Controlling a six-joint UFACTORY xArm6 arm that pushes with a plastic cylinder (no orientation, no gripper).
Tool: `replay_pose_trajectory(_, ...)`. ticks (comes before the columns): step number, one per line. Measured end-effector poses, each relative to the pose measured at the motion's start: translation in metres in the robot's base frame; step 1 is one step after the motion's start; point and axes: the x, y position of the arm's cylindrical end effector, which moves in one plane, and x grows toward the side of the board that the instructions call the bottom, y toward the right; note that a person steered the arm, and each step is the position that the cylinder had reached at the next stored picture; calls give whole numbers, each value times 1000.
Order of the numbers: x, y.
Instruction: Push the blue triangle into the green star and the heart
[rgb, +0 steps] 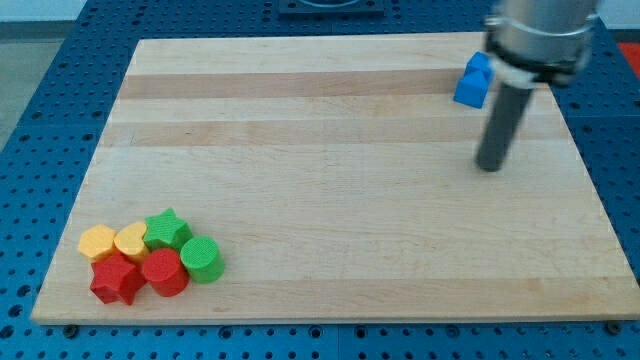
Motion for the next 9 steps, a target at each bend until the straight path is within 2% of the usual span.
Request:
replay_pose_trajectory(1, -36, 83)
replay_pose_trajectory(2, -98, 83)
replay_pose_trajectory(3, -114, 58)
replay_pose_trajectory(9, -100, -150)
